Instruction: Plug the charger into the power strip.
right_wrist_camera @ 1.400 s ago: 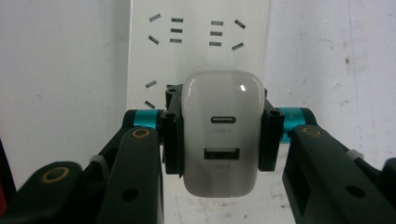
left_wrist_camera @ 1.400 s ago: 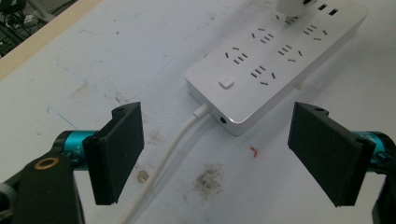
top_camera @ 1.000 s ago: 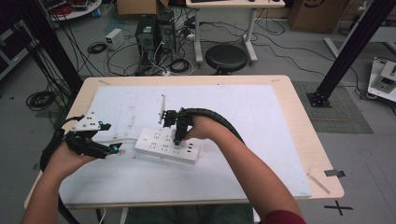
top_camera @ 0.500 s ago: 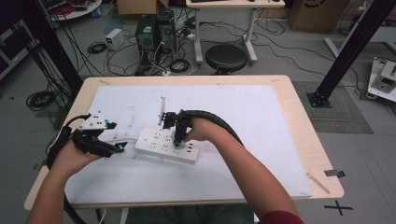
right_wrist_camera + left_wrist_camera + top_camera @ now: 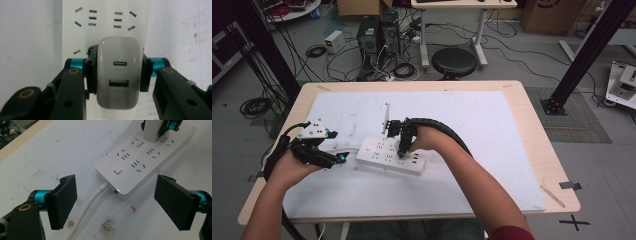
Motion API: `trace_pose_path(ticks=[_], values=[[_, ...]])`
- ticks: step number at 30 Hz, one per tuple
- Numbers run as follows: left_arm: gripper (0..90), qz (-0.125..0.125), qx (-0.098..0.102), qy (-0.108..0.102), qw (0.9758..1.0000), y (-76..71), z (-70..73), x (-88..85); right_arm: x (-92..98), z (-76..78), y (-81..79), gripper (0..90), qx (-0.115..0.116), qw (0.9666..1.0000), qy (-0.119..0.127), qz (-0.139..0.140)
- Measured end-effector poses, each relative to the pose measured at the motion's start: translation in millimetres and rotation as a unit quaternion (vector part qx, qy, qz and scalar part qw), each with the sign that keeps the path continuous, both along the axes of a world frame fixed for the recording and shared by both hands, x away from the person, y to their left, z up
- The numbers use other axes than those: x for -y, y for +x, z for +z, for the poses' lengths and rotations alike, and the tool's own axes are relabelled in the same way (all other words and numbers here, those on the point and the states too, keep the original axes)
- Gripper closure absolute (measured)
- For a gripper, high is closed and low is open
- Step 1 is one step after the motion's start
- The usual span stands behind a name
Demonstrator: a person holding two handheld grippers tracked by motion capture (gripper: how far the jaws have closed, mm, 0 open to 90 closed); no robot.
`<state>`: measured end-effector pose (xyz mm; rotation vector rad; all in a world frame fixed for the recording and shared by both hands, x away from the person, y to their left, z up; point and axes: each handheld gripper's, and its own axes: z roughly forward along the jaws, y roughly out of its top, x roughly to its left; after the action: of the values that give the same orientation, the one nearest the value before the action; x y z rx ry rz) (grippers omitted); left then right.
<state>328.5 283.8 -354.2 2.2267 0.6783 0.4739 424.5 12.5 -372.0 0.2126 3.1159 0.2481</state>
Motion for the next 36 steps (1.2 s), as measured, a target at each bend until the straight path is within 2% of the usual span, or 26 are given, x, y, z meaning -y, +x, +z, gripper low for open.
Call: trace_pose_path(ticks=[1, 3, 5, 6, 7, 9, 11, 13, 15, 17, 20, 23, 25, 28, 29, 30, 31, 32, 33, 34, 35, 36], values=[[18.4, 0.0, 0.0, 0.0, 1.0, 0.3, -0.1, 0.0, 2.8, 2.4, 0.0, 45.8, 0.001, 0.9998, 0.015, -0.01], [18.4, -0.001, 0.002, 0.0, 1.0, 1.4, 0.2, 0.1, 13.1, 10.5, 0.9, 43.7, 0.002, 0.9988, 0.041, -0.025], [18.4, -0.003, 0.005, -0.001, 1.0, 2.6, 2.0, 0.7, 16.8, 13.1, 0.3, 40.5, 0.006, 0.9983, 0.051, -0.028], [18.4, -0.004, 0.006, -0.002, 1.0, 3.0, 2.7, 0.9, 29.2, 19.3, -1.1, 39.7, 0.006, 0.9958, 0.078, -0.047], [18.4, -0.005, 0.01, -0.002, 0.9999, 3.6, 3.7, 1.6, 34.2, 21.1, -1.9, 37.9, 0.004, 0.9948, 0.089, -0.05], [18.5, -0.009, 0.013, -0.004, 0.9999, 4.7, 5.6, 3.2, 48.6, 24.9, -5.0, 36.3, 0.004, 0.9906, 0.123, -0.059], [18.4, -0.013, 0.016, -0.005, 0.9998, 5.9, 7.6, 4.9, 62.9, 27.5, -8.6, 34.5, 0.002, 0.9845, 0.16, -0.07], [18.4, -0.018, 0.02, -0.011, 0.9996, 6.6, 9.0, 6.9, 74.9, 29.1, -12.5, 32.5, 0.006, 0.9788, 0.188, -0.081], [18.4, -0.022, 0.023, -0.019, 0.9993, 6.7, 10.1, 8.8, 88.6, 30.9, -17.4, 29.1, 0.018, 0.9705, 0.22, -0.096], [18.4, -0.032, 0.026, -0.031, 0.9987, 6.7, 10.3, 10.8, 99.3, 31.9, -21.9, 29.0, 0.031, 0.9643, 0.242, -0.103], [18.4, -0.044, 0.03, -0.042, 0.9977, 5.8, 10.3, 13.3, 113.4, 33.9, -29.4, 28.2, 0.041, 0.9569, 0.262, -0.118], [18.4, -0.053, 0.039, -0.048, 0.9967, 5.0, 10.2, 13.6, 127.1, 35.5, -34.6, 25.8, 0.045, 0.9464, 0.29, -0.134], [18.4, -0.056, 0.043, -0.063, 0.9955, 4.2, 9.0, 13.3, 135.0, 36.4, -36.8, 24.8, 0.052, 0.9416, 0.302, -0.14], [17.8, -0.062, 0.052, -0.075, 0.9939, 4.1, 6.6, 11.8, 150.2, 36.5, -40.5, 21.7, 0.053, 0.9304, 0.327, -0.157], [17.8, -0.062, 0.052, -0.075, 0.9939, 4.1, 6.6, 11.8, 150.2, 36.5, -40.5, 21.7, 0.053, 0.9304, 0.327, -0.157], [17.8, -0.063, 0.056, -0.082, 0.9931, 5.2, 3.3, 9.5, 165.4, 33.7, -44.7, 21.3, 0.06, 0.9207, 0.347, -0.169], [17.7, -0.063, 0.056, -0.082, 0.9931, 5.2, 3.3, 9.5, 165.4, 33.7, -44.7, 21.3, 0.06, 0.9207, 0.347, -0.169], [17.6, -0.062, 0.055, -0.087, 0.9928, 6.2, 1.4, 8.2, 175.6, 31.1, -47.4, 20.9, 0.059, 0.9153, 0.356, -0.179], [17.5, -0.062, 0.055, -0.087, 0.9928, 6.2, 1.4, 8.2, 175.6, 31.1, -47.4, 20.9, 0.059, 0.9153, 0.356, -0.179], [17.5, -0.06, 0.06, -0.096, 0.9917, 6.8, 0.0, 6.8, 185.8, 28.2, -49.5, 20.8, 0.059, 0.9086, 0.37, -0.184], [17.5, -0.06, 0.06, -0.096, 0.9917, 6.8, 0.0, 6.8, 190.8, 26.5, -50.0, 20.7, 0.058, 0.9058, 0.376, -0.187], [17.4, -0.059, 0.059, -0.102, 0.9913, 7.1, -0.7, 6.3, 190.8, 26.5, -50.0, 20.7, 0.058, 0.9058, 0.376, -0.187]])
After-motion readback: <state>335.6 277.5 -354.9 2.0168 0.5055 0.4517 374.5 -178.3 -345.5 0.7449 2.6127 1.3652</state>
